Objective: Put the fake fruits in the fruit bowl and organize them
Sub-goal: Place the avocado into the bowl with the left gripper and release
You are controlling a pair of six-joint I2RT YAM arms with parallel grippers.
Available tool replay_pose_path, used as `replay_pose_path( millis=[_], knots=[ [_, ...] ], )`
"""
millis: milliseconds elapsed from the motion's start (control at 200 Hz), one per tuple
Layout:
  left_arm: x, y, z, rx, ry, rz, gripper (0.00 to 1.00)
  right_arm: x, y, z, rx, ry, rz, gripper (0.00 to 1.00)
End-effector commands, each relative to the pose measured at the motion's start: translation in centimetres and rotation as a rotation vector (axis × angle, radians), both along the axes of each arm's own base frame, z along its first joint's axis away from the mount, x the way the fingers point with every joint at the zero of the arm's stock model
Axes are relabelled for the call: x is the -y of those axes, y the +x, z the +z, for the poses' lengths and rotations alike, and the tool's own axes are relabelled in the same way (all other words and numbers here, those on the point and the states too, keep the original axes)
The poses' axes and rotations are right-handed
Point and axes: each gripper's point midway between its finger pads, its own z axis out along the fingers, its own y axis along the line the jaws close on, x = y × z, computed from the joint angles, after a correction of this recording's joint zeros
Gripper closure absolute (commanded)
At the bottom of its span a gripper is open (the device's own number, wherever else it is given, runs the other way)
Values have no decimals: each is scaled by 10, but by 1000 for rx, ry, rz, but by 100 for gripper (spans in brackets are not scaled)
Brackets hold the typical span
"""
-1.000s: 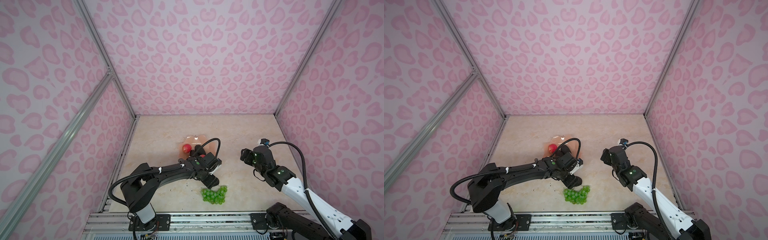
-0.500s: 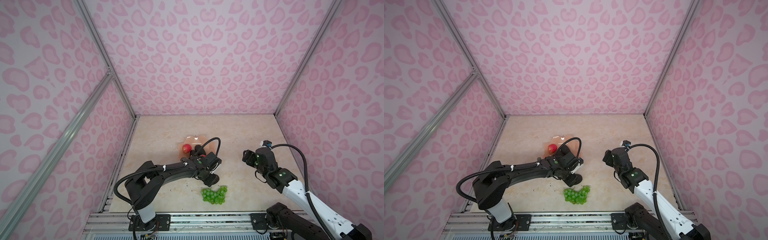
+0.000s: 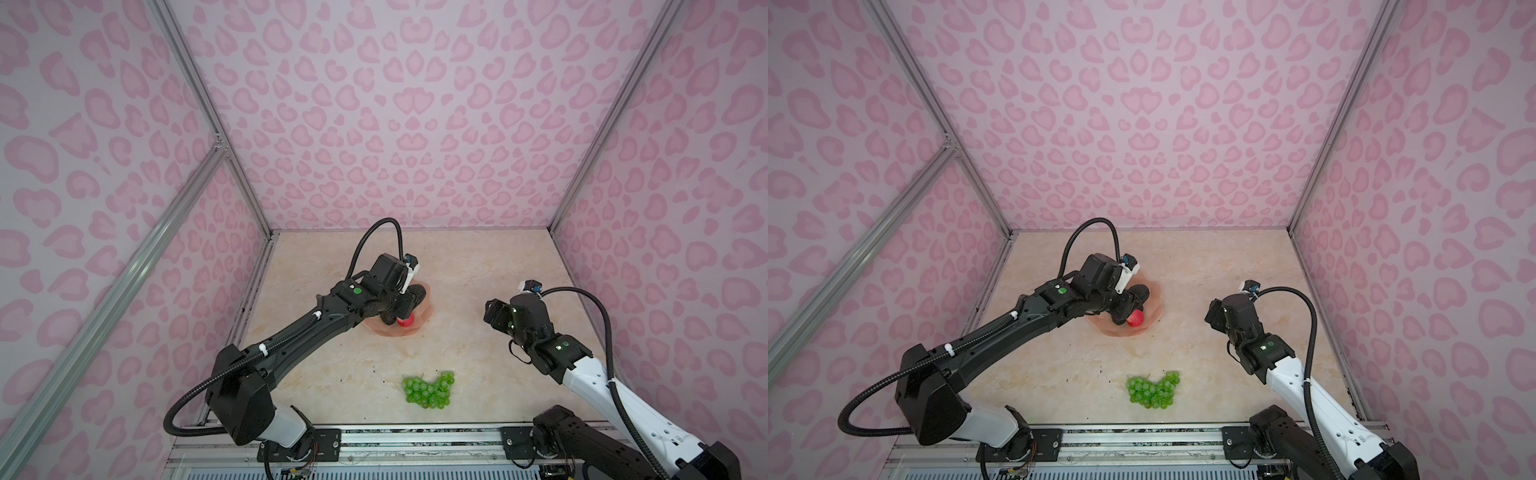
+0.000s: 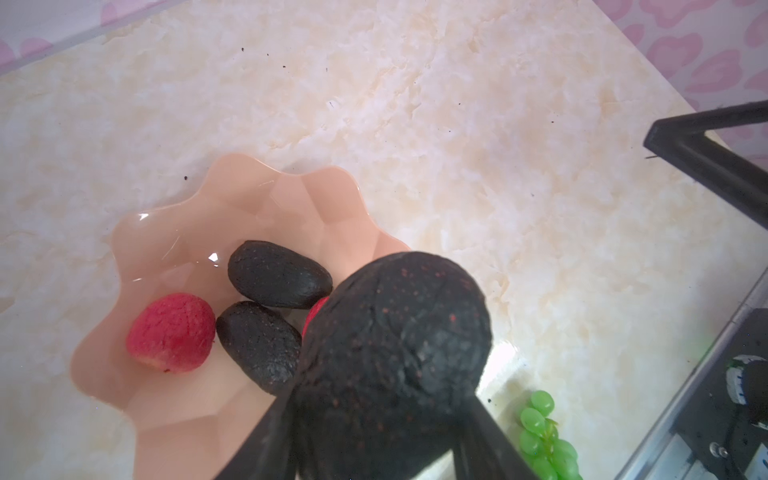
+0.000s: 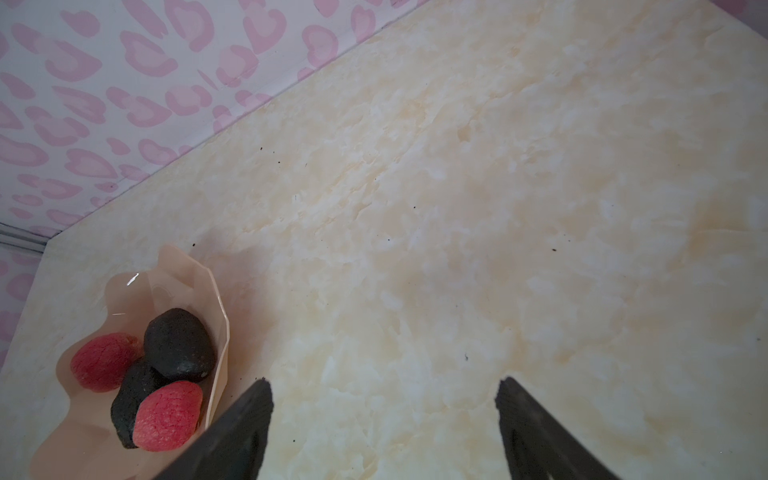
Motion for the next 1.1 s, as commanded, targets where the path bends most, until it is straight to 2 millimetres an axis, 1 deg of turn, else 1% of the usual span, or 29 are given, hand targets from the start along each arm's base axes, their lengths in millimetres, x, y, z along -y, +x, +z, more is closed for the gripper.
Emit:
replay_pose_path(
  millis=[0,35,45,55,150,310,410,495,630,765,830,910,975,1095],
  knots=[
    [6,17,-11,-7,10,-19,53,-2,3,5,14,-3,11,15],
    [9,21,-21,-30,16,-15,53,-2,3,5,14,-3,12,15],
    [12,26,-14,-18,5,-12,53,-3,3,5,14,-3,14,15],
    [13,29,-14,-17,4,-8,53,-3,3,5,15,-2,13,15],
    [21,49,-26,-39,10,29,53,-4,3,4,9,1,17,15],
    [36,68,-44,-107,-34,85,53,-5,3,0,2,5,25,16],
    [43,70,-59,-173,-72,130,53,-6,4,-1,-5,-3,29,16],
    [47,67,-72,-222,-103,160,53,-7,4,-2,-12,-8,39,16],
    [40,68,-89,-248,-77,221,53,-8,3,-5,-22,-14,51,16],
    [35,68,-102,-267,-44,250,47,-8,2,-5,-24,-19,57,16],
    [33,68,-105,-273,-37,260,41,-7,2,-4,-22,-23,56,16],
    [32,68,-103,-269,-40,267,38,-6,1,-3,-20,-28,56,16],
    [31,68,-98,-260,-44,272,34,-6,0,-3,-20,-35,61,16],
    [30,72,-86,-233,-59,280,31,-12,-2,-7,-37,-47,111,16]
  ],
)
